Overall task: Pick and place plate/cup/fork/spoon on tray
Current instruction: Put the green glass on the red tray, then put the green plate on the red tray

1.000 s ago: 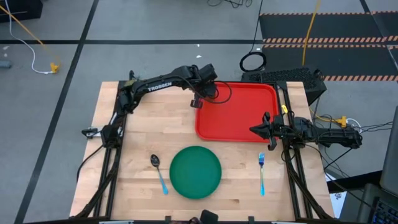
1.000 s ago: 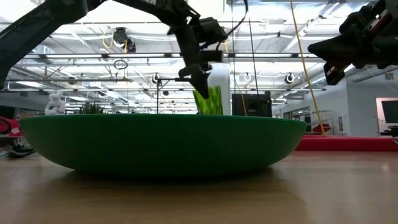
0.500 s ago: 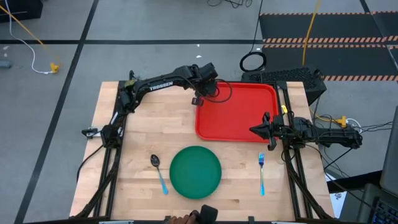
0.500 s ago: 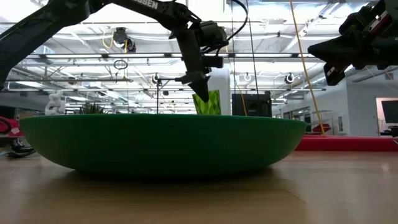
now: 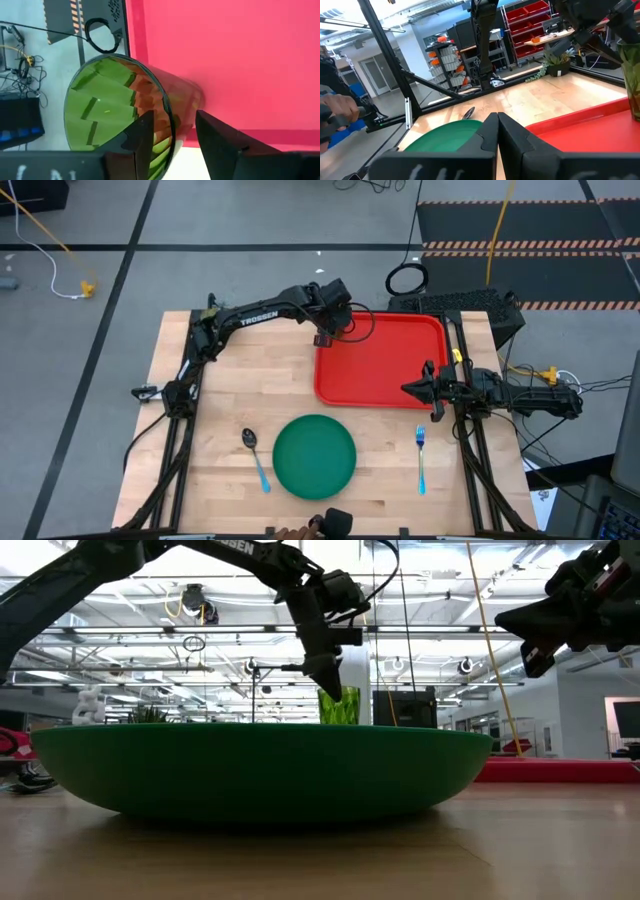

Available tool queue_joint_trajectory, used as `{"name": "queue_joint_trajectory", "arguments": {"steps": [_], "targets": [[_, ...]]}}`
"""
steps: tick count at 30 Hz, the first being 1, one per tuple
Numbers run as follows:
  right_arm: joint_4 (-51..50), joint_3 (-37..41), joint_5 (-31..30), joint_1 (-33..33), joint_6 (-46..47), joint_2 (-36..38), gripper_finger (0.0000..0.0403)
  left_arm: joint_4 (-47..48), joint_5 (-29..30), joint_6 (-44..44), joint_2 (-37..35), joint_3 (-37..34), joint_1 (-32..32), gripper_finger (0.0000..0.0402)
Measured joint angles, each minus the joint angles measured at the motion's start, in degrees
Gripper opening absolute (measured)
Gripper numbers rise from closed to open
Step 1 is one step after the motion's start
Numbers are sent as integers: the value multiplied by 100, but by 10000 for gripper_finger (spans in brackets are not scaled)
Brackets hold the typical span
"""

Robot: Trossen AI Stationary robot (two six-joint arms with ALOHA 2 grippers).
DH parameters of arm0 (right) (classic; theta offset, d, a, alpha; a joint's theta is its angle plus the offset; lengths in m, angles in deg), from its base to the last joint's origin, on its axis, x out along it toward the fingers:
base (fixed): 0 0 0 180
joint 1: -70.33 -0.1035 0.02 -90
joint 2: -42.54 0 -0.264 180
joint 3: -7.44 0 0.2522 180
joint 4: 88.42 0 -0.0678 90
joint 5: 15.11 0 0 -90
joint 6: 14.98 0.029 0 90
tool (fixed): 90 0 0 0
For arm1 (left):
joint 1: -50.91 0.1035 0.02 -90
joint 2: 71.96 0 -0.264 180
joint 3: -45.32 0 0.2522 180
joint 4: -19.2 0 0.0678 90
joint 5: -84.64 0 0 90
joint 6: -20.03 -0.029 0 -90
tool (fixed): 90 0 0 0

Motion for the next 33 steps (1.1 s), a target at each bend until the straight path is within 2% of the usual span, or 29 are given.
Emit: {"name": "queue_joint_trajectory", "arguments": {"steps": [10,19,26,33], "targets": [[7,0,1,-2,266,2,0,-18,390,290,-358,0,-184,150],[149,0,197,-7,564,2,0,491,342,1676,-1052,0,-678,150],[165,-2,298,-115,609,-271,0,1377,296,2643,-1445,2,-1611,150],[365,-238,288,-530,568,-1093,0,1298,806,2897,-1377,2,-2788,149]]}}
